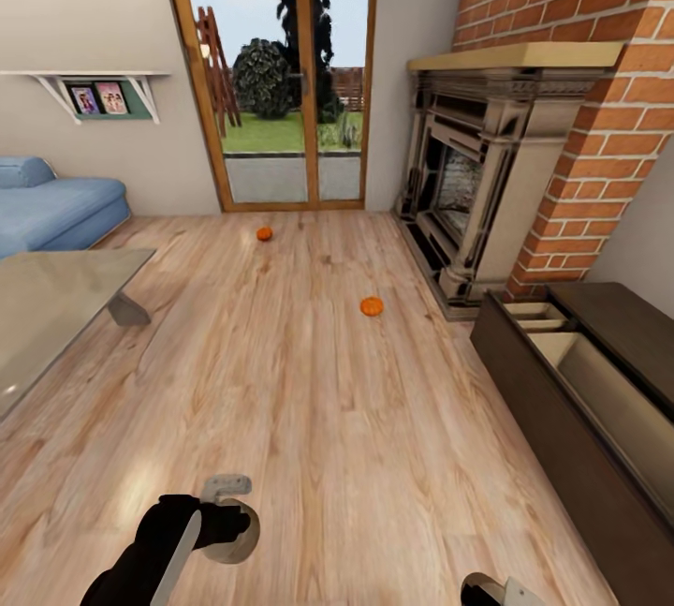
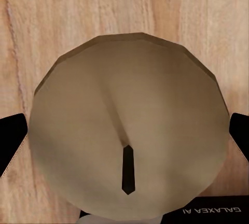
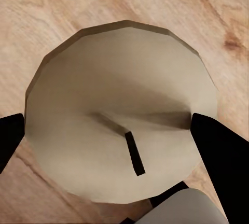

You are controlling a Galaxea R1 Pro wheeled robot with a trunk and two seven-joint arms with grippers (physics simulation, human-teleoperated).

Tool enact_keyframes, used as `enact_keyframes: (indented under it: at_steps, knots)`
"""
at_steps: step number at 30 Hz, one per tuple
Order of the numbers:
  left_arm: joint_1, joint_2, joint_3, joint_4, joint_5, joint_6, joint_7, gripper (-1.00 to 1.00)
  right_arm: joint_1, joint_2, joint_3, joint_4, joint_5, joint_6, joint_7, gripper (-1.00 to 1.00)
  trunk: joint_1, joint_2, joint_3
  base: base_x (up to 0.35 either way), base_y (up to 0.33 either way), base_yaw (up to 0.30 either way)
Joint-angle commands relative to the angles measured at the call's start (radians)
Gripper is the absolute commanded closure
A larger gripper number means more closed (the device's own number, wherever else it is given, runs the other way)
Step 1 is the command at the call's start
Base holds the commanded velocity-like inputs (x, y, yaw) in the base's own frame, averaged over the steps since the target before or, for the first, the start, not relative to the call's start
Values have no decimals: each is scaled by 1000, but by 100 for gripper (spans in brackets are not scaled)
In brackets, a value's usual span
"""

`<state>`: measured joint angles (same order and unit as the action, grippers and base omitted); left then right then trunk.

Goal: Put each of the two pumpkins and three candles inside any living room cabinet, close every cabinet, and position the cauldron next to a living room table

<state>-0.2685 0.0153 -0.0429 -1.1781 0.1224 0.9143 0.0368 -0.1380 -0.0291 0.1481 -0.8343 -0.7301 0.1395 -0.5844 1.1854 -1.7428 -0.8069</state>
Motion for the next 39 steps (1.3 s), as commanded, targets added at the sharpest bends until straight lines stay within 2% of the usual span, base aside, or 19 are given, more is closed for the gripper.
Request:
enact_keyframes:
  at_steps: [1, 30, 39]
  knots:
    - [0, 0, 0, 0, 0, 0, 0, 100, 0, 0, 0, 0, 1, 0, 0, 100, 0, 0, 0, 319, 2, 0]
    - [0, 0, 0, 0, 0, 0, 0, 100, 0, 2, -2, 0, 2, -1, 0, 100, 0, 0, 0, 320, 0, -1]
    - [0, 0, 0, 0, 0, 0, 0, 100, 0, 2, -7, 0, 1, -1, 0, 100, 0, 0, 0, 320, 5, -217]
